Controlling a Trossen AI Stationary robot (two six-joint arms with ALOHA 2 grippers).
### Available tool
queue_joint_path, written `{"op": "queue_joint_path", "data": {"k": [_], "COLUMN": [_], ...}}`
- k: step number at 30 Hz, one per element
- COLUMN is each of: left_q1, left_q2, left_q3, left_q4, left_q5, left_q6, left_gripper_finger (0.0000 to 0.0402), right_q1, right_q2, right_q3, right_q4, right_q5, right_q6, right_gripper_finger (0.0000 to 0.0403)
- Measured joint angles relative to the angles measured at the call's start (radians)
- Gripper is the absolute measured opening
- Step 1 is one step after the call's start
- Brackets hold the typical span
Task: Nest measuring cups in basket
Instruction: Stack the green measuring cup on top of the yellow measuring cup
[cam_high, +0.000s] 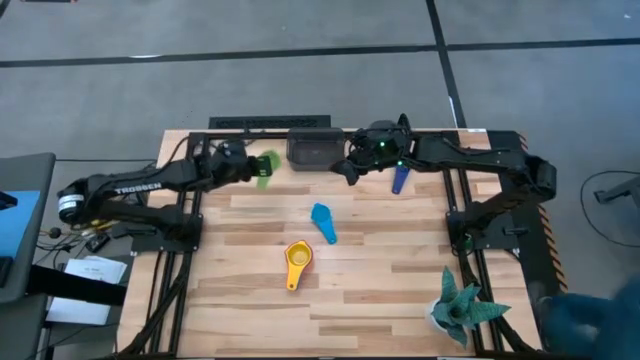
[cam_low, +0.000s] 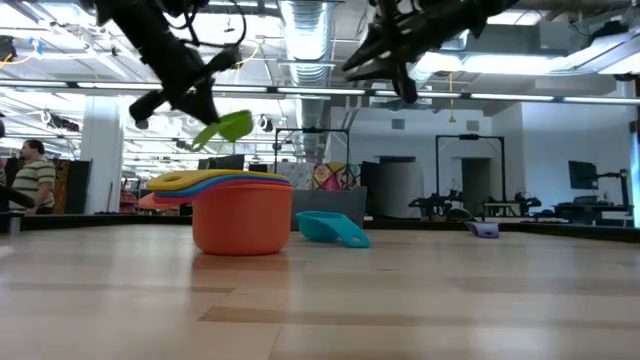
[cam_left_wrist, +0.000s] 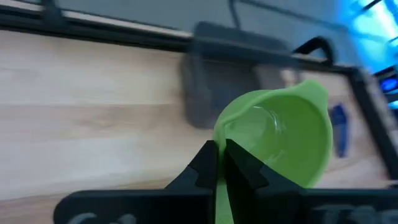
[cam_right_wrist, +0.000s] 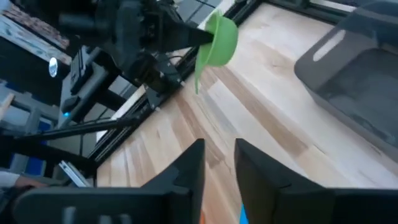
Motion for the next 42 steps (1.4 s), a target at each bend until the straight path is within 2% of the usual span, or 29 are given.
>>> {"op": "queue_joint_path", "data": {"k": [8, 12, 17, 25, 31, 42], "left_q1": [-0.172, -0.230, -0.288, -0.323, -0.327, -0.327], "left_q2": [0.009, 0.009, 0.009, 0.009, 0.009, 0.009], "left_q3": [0.000, 0.000, 0.000, 0.000, 0.000, 0.000], "left_q4": [0.189, 0.209, 0.216, 0.246, 0.282, 0.286], "left_q5": [-0.199, -0.265, -0.311, -0.344, -0.346, -0.324], "left_q6": [-0.113, -0.218, -0.272, -0.303, -0.300, -0.299], "left_gripper_finger": [0.0000, 0.0000, 0.0000, 0.0000, 0.0000, 0.0000], "right_q1": [0.059, 0.093, 0.129, 0.156, 0.159, 0.149], "right_q2": [0.098, 0.152, 0.215, 0.289, 0.349, 0.434], "right_q3": [0.000, -0.001, -0.001, 0.000, 0.044, 0.155], "right_q4": [0.175, 0.302, 0.393, 0.543, 0.554, 0.546], "right_q5": [-0.026, -0.011, 0.049, 0.052, 0.039, 0.024], "right_q6": [-0.003, 0.029, 0.041, 0.057, 0.057, 0.048], "right_gripper_finger": [0.0213, 0.0233, 0.0218, 0.0171, 0.0150, 0.0144]}}
